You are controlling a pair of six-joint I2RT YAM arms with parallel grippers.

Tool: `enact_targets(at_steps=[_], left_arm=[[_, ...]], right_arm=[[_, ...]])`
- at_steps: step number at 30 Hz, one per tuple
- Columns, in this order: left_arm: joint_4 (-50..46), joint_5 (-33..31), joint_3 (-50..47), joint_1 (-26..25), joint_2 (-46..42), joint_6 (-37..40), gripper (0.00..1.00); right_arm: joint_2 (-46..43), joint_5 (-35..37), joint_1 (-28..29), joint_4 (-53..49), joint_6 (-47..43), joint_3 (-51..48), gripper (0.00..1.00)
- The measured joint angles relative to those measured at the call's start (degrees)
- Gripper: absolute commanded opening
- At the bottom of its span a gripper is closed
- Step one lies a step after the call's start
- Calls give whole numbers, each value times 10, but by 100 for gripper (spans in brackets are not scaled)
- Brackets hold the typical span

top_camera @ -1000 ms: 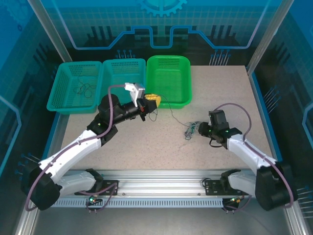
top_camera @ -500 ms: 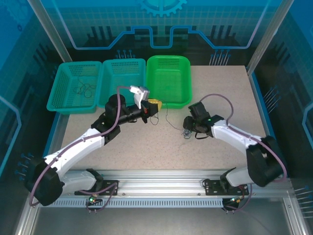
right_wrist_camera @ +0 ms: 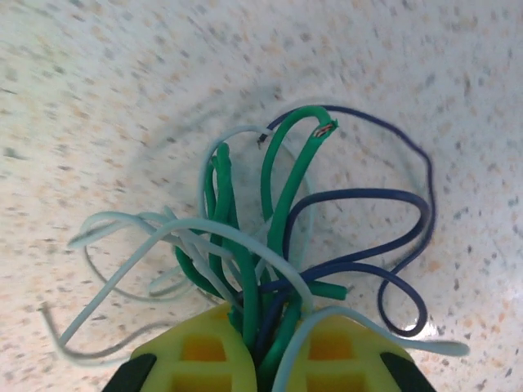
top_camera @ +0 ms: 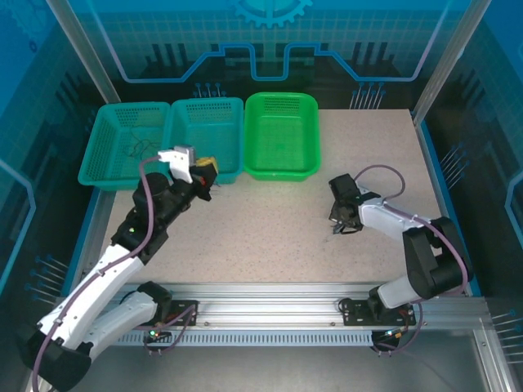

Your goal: Untangle the cables

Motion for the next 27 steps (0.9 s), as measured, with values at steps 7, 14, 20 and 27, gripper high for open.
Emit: enact_targets(at_steps=[7,14,20,27], left_arm=[[26,64,-128,-2,32,-30,0],[53,94,-95,-4,29,-29,0],[9,63,49,-3,43,12,0],[-41,-3,352,87,167,79,0]], right_arm=[[-89,-82,-2,9,-73,34,0],[-137,-149,12,19,-119,51,0],[-171,-170,29,22,-128,33,0],[-203,-178,33,18,-128,9,0]])
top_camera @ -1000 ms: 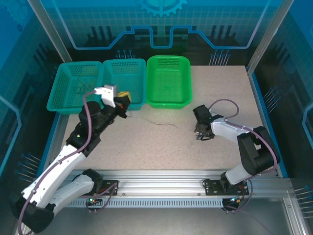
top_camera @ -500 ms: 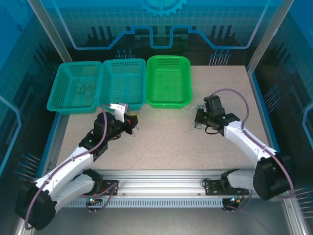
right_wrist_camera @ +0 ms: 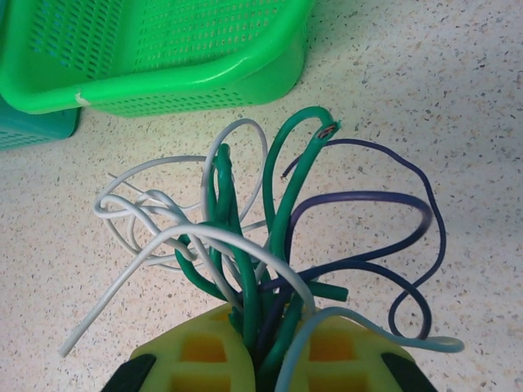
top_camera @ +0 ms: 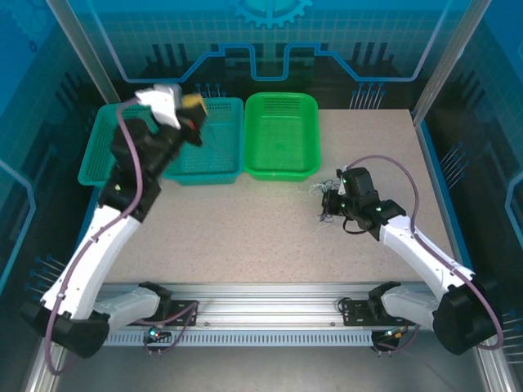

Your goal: Untangle the cables

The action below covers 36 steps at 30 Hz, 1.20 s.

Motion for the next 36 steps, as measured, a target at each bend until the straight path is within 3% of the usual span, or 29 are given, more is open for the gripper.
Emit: enact_targets(at_steps=[7,15,16,17,20,22,24,30,33,36], left_arm=[[-17,-14,152,165,120,1,0],[-49,17,175,310,256,-69,0],[-53,24,175,326,275,-79,7],[-57,31,175,340,294,-87,26],[-73,44,172,365,336,-103,62],[-75,54,155,371,343,-119,76],[-73,66,131,372,336,-139,83],[-51,113,76,356,236,-220,82],[-7,143,24,277,139,-247,83],[60,198,-31,131,75,-250,84]], right_arm=[[-41,-3,0,-11,0,-10,0],[-65,-4,3,-25,0,-10,0],[-68,-4,3,-27,0,-10,0],[-70,-4,3,-28,0,-10,0],[-75,-4,3,-31,2,-10,0],[-75,-6,3,-31,3,-10,0],[-75,-9,3,-31,3,-10,0],[-72,-37,3,-34,-6,5,0],[-67,-69,3,-19,-21,14,0],[-64,-100,3,-5,-35,20,0]])
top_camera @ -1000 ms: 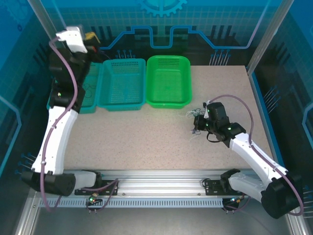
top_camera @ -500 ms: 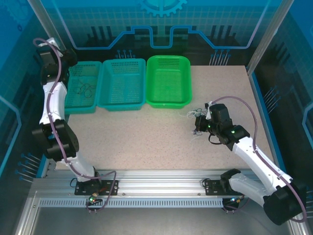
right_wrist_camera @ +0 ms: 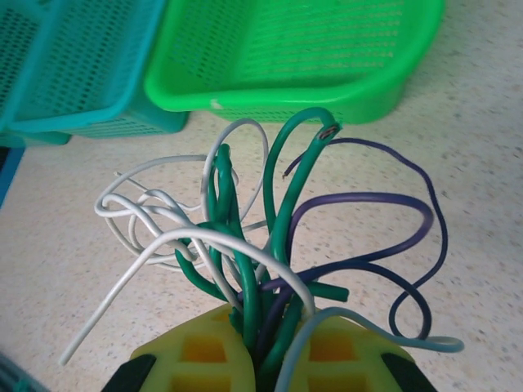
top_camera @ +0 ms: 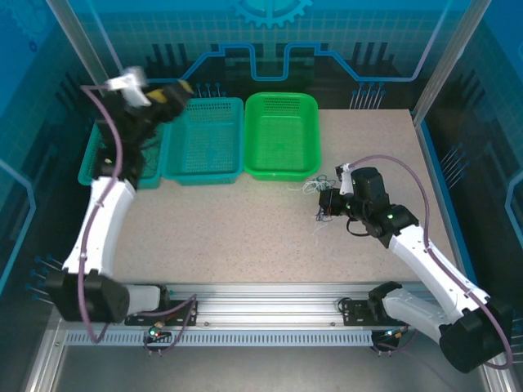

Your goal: Untangle the cables

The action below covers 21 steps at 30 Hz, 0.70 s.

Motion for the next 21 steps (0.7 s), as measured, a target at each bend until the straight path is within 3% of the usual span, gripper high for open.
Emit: enact_targets(at_steps=[2,6,13,16,21], left_arm=[[35,38,-39,-84,-16,17,85],[49,90,-99,-186,-12,85,88],[26,121,-179,-333,-12,342,95],[11,109,-188,-355,-6,426,95],[15,83,-188,-354,24,488,95]], right_arm=[[2,-23,0,5,-11,8,0],[2,-65,0,6,-32,25,0],[0,-131,8,6,-71,60,0],[-6,-151,18,4,-82,63,0],[-9,-162,39,-7,-94,77,0]])
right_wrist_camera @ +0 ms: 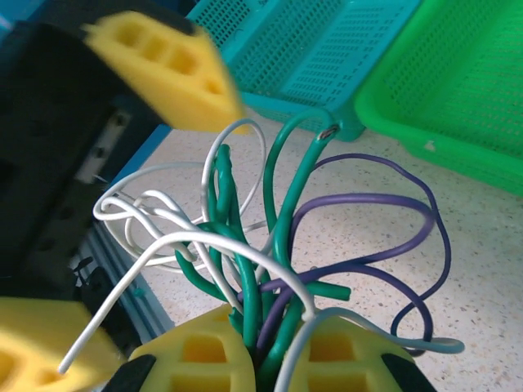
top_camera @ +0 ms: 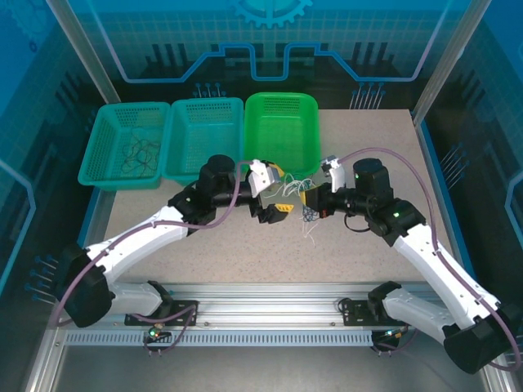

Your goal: Untangle the cables

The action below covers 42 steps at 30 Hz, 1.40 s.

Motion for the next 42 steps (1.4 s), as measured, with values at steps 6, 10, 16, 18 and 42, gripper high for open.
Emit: enact_targets(at_steps=[6,10,16,18,42], left_arm=[[50,6,-3,-1,13,-24,57],[98,-9,-9,-2,27,-65,0],[92,-112,-14,-3,42,-139,0],[92,-132,-25,1,42,-160,0],[120,-145,-67,-4,44,-257,0]], right_arm=[[-2,0,9,4,0,3,4],[-1,9,20,12,-5,3,17],[0,125,23,19,0,-50,10],[1,169,23,13,17,-85,5],[-52,125,-18,17,69,-127,43]])
